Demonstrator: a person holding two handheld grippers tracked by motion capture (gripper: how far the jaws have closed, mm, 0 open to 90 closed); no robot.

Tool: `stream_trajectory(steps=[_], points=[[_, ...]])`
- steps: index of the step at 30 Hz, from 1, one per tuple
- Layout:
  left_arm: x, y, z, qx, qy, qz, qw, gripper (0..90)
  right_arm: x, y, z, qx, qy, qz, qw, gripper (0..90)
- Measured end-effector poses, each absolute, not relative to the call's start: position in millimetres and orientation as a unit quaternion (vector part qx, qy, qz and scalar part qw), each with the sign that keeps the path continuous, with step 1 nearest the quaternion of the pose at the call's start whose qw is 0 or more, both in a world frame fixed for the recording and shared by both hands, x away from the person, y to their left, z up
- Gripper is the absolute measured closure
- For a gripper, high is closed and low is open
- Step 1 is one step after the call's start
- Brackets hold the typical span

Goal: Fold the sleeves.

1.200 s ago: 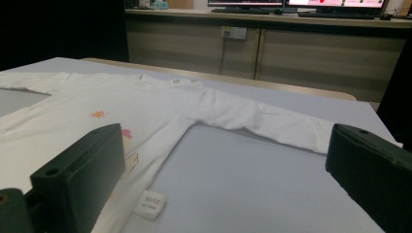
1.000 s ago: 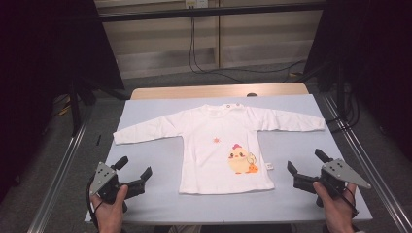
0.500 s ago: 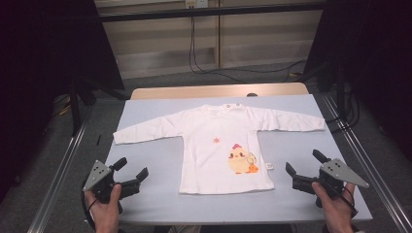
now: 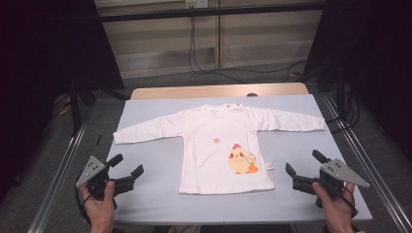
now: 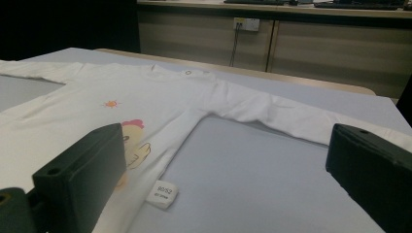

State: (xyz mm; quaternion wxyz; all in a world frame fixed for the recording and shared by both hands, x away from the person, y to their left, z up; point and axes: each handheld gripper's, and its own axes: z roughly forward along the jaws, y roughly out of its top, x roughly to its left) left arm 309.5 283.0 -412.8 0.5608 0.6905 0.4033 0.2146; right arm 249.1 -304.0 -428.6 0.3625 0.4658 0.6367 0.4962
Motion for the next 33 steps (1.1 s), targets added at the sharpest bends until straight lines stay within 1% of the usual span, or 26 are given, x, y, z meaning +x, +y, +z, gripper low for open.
stream_trajectory(steps=[4, 8, 13, 14, 16, 18, 25, 30, 33], points=[[309, 286, -405, 0.681, 0.412, 0.219, 0.564, 3.5, 249, -304, -429, 0.464, 0.637, 0.497, 0.362, 0.7], [312, 286, -401, 0.690, 0.407, 0.220, 0.557, 2.7, 249, -303, -429, 0.463, 0.640, 0.497, 0.358, 1.3], [316, 289, -397, 0.705, 0.398, 0.220, 0.544, 5.7, 248, -304, -429, 0.461, 0.640, 0.501, 0.357, 1.3], [318, 291, -396, 0.706, 0.398, 0.217, 0.543, 5.8, 248, -304, -429, 0.461, 0.639, 0.501, 0.357, 1.3], [320, 295, -396, 0.703, 0.403, 0.228, 0.540, 5.8, 248, -304, -429, 0.461, 0.640, 0.500, 0.358, 1.3], [322, 297, -396, 0.708, 0.402, 0.222, 0.536, 5.9, 248, -304, -429, 0.461, 0.640, 0.500, 0.358, 1.2], [328, 309, -390, 0.701, 0.412, 0.218, 0.540, 5.7, 248, -303, -429, 0.459, 0.641, 0.502, 0.355, 1.2], [332, 318, -391, 0.697, 0.415, 0.237, 0.535, 5.6, 248, -304, -429, 0.458, 0.641, 0.503, 0.355, 1.2], [334, 321, -392, 0.695, 0.419, 0.231, 0.536, 4.8, 248, -304, -429, 0.458, 0.642, 0.502, 0.356, 1.2]])
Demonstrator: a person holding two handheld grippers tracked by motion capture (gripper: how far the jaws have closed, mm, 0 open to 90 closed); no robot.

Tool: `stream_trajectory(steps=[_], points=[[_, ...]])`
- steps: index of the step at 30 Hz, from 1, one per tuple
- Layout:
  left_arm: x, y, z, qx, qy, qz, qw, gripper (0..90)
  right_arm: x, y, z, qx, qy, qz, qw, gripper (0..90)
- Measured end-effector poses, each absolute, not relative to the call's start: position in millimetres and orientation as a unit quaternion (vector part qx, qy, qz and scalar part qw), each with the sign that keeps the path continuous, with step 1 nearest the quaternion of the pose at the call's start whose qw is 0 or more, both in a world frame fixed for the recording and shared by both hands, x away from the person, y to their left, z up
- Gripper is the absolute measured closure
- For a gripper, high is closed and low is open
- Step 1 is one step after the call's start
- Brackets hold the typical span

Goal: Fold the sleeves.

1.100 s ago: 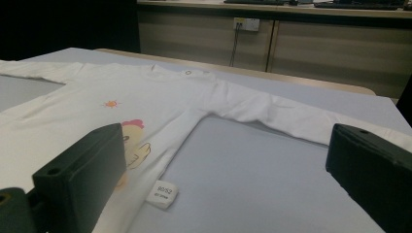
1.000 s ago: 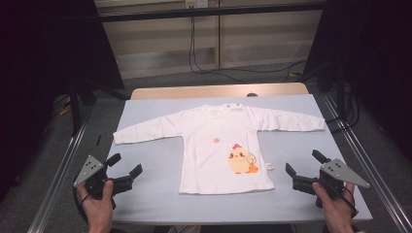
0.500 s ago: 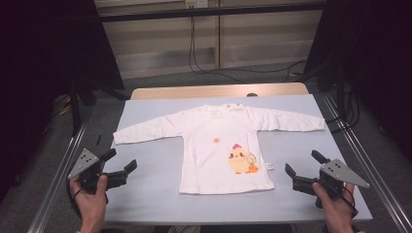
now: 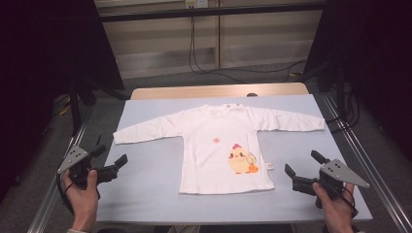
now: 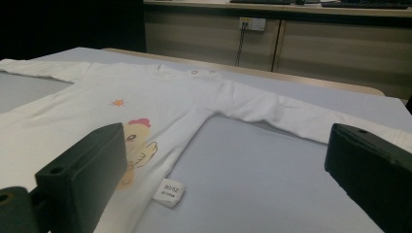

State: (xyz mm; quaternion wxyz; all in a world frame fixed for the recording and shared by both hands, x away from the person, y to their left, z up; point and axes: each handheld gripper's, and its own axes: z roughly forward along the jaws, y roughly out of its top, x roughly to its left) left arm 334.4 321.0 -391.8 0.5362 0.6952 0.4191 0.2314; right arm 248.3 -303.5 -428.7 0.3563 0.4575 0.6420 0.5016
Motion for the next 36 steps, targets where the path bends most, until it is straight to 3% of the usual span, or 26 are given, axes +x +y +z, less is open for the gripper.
stream_trajectory(steps=[17, 36], points=[[357, 345, -391, 0.676, 0.443, 0.258, 0.528, 2.7, 248, -304, -428, 0.456, 0.641, 0.502, 0.360, 0.9], [393, 359, -396, 0.687, 0.470, 0.256, 0.491, 4.2, 249, -303, -429, 0.453, 0.646, 0.501, 0.355, 0.8]])
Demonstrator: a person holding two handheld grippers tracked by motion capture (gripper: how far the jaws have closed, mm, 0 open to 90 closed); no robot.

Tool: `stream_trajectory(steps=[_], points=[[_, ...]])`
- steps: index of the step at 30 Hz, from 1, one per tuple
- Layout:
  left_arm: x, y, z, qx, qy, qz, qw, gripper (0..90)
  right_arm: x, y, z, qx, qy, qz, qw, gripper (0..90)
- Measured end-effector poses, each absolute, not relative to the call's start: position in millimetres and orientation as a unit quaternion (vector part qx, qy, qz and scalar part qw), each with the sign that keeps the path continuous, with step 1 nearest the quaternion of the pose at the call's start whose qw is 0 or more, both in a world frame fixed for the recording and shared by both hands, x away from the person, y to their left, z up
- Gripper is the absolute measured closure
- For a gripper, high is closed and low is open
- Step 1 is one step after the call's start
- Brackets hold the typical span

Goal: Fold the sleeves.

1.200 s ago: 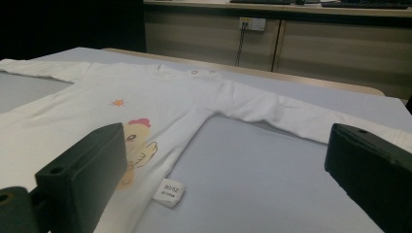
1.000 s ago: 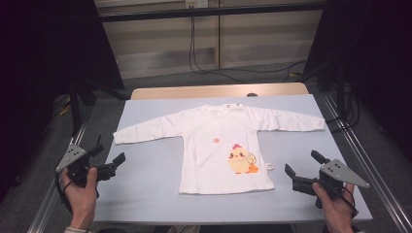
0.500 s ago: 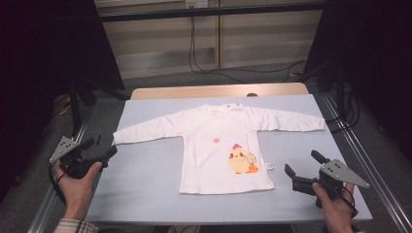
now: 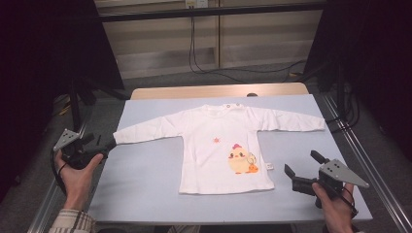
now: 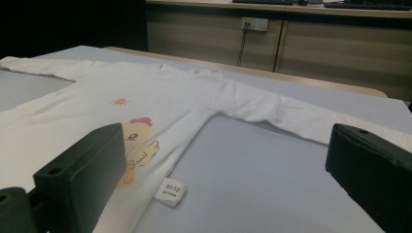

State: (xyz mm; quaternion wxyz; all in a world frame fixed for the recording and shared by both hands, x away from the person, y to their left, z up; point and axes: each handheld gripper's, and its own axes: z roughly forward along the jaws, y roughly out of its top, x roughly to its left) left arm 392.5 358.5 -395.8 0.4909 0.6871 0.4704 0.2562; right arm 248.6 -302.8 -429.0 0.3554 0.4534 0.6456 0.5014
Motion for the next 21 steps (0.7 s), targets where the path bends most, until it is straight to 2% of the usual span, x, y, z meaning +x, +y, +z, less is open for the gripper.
stream_trajectory(steps=[17, 21], points=[[434, 372, -409, 0.700, 0.511, 0.224, 0.446, 7.3, 249, -302, -430, 0.452, 0.649, 0.500, 0.352, 0.8], [447, 371, -411, 0.703, 0.524, 0.210, 0.433, 12.0, 249, -302, -429, 0.451, 0.650, 0.500, 0.353, 0.8]])
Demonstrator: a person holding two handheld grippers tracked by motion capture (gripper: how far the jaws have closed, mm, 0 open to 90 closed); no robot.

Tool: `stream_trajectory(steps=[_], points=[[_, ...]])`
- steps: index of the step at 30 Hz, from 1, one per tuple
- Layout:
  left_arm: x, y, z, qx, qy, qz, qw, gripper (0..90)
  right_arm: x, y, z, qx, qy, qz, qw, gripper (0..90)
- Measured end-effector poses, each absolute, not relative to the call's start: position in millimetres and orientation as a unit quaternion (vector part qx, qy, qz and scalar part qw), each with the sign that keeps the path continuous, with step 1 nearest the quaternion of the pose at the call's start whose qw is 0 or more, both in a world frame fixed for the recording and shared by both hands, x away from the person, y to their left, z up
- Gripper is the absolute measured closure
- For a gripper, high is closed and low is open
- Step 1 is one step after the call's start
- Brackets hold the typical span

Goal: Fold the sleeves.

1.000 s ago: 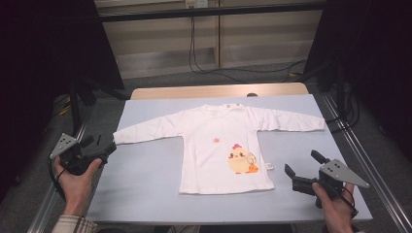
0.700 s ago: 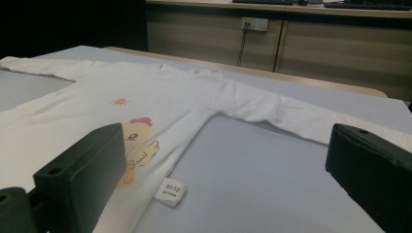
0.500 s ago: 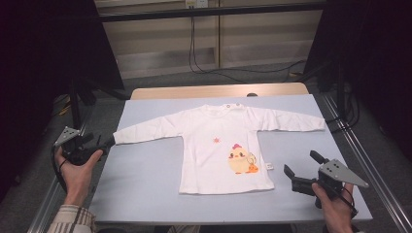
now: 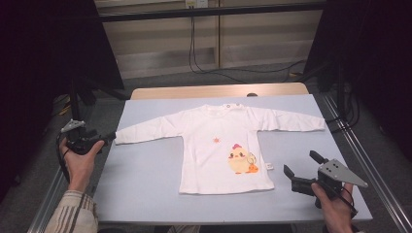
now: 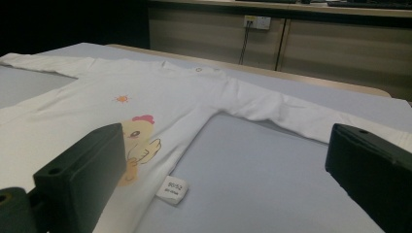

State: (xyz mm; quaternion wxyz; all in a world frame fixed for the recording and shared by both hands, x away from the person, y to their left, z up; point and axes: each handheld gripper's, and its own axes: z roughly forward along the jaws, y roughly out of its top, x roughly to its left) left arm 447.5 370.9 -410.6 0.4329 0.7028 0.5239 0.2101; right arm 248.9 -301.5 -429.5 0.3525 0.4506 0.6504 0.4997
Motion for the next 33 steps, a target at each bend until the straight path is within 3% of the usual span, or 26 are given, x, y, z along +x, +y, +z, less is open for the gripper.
stream_trajectory(steps=[16, 18, 33], points=[[470, 363, -427, 0.736, 0.550, 0.157, 0.361, 24.3, 248, -299, -431, 0.444, 0.664, 0.491, 0.348, 0.9], [472, 362, -428, 0.737, 0.553, 0.152, 0.359, 29.8, 248, -300, -431, 0.444, 0.663, 0.491, 0.349, 0.9], [479, 357, -439, 0.743, 0.565, 0.127, 0.336, 48.0, 248, -299, -431, 0.444, 0.665, 0.491, 0.345, 0.9]])
